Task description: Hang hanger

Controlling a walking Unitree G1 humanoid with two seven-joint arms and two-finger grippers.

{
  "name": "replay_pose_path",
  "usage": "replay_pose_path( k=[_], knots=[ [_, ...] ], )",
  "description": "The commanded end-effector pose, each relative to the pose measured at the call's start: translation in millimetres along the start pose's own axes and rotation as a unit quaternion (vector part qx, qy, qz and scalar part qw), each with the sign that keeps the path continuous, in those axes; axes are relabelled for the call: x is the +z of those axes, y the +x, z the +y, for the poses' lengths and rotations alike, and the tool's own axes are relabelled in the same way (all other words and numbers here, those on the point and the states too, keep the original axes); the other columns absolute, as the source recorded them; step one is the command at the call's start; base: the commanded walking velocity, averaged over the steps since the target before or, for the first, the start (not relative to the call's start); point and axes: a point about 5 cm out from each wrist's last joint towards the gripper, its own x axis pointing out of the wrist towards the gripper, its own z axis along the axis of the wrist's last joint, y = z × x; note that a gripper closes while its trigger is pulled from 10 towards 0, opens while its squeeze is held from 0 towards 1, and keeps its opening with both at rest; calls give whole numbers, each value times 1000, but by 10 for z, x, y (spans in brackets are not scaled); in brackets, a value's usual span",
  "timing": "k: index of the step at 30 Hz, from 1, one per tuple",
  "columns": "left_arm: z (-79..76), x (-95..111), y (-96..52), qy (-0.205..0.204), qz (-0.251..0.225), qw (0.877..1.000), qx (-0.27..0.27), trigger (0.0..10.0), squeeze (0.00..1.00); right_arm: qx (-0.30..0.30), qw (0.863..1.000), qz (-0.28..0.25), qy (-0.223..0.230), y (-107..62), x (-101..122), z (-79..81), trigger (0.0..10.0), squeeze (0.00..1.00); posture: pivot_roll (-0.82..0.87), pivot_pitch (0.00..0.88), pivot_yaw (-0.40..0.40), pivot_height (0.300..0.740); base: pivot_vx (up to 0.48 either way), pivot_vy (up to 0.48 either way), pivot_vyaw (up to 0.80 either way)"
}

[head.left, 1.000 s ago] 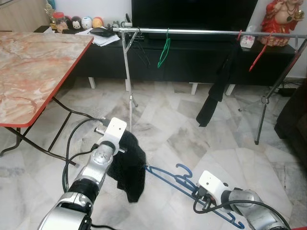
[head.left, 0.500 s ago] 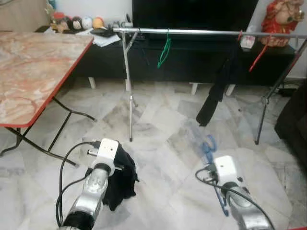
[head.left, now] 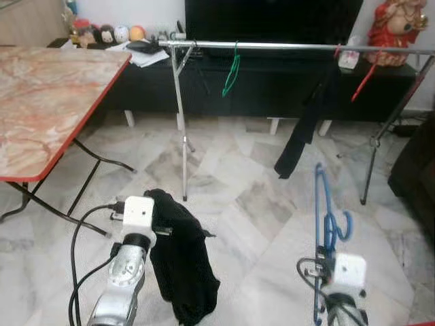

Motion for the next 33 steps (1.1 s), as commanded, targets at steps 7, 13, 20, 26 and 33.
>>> replay_pose_path(
  k=[7,13,20,26,33],
  knots=[
    [-42,146,-40,6,-18,1000,-22,10000,0,18,1000,-18,9,116,93,116,10000,0,-70,0,-39,740,0,0,0],
    [14,175,-18,4,-16,1000,-11,10000,0,20,1000,-13,7,188,75,120,10000,0,-58,0,-42,740,0,0,0],
    [22,189,-8,6,-12,1000,-14,10000,0,28,1000,1,-5,234,1,156,10000,0,-51,0,-32,740,0,318,0],
    [-6,192,1,6,-9,1000,-20,10000,0,19,1000,0,-2,281,14,113,10000,0,-60,0,-27,740,0,367,0],
    [0,189,-8,5,-6,1000,-20,10000,0,22,1000,-1,-2,286,-7,135,10000,0,-57,0,-29,740,0,375,0]
  ],
)
